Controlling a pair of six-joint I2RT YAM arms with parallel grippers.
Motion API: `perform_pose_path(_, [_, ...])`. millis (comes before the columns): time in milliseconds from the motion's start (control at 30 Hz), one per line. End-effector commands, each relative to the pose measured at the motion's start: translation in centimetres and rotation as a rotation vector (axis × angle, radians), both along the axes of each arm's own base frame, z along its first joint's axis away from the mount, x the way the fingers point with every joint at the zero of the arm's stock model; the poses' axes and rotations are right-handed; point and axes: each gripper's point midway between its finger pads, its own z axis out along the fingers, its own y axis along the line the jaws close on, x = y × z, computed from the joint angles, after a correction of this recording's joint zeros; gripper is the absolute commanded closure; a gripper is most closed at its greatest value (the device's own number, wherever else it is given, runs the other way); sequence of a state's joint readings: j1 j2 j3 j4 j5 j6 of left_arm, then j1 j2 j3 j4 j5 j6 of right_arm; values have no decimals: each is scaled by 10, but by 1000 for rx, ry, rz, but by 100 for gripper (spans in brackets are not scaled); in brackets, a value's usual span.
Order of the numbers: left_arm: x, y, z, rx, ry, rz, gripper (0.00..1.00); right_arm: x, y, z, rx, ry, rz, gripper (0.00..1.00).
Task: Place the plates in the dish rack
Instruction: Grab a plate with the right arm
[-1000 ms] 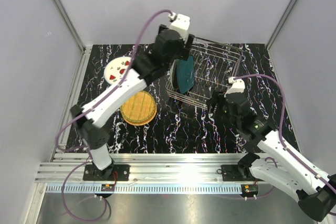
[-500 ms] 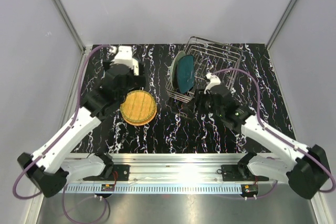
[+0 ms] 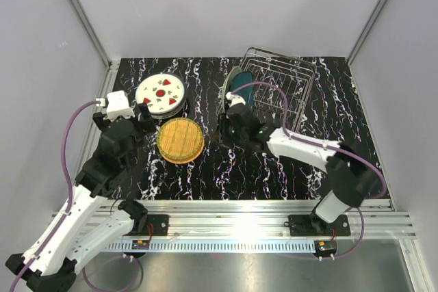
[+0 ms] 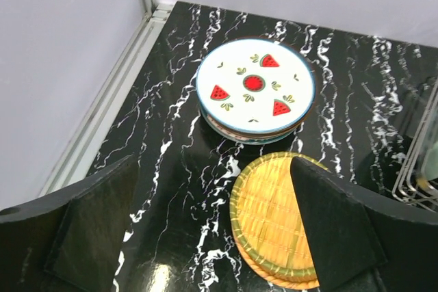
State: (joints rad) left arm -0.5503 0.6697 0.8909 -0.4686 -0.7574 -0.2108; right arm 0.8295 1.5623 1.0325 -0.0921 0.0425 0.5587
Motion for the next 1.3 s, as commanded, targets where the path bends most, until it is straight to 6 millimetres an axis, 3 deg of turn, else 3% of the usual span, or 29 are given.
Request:
perform_pose_path(0, [3,8,11,-29,-57,66,4,23,27,7,57,-19,-39,61])
perform_pose_path(33, [3,9,9,-35,-55,74,3,28,34,10,67,-21,-41,62])
perform_pose_path(100, [2,8,9,-41,-55,67,2,32,41,-7,41,5,-44,62])
perform_pose_path(133, [2,7,8,-43,-52,60,2,36,49,-4,53,2,-41,61])
perform_pose_path(167, [1,6,8,-47,-55,58,2,37,51,-18,32,23,-44,59])
perform_pose_path(233, [0,6,10,-55,-60,51,2,42,61,-17,36,27,-39,57])
perform_pose_path(267, [0,6,9,-56,-61,46,2,42,64,-30,17,48,-39,57])
perform_pose_path(333, [-2,5,11,-64,-67,37,2,48,70,-30,23,48,-46,56])
perform_pose_path(467, [-4,5,14,-77,-82,31,2,48,78,-48,1,77,-36,57])
perform_pose_path(1267, [-8,6,16,-92,-97,29,1,41,94,-92,-19,145,-84,55])
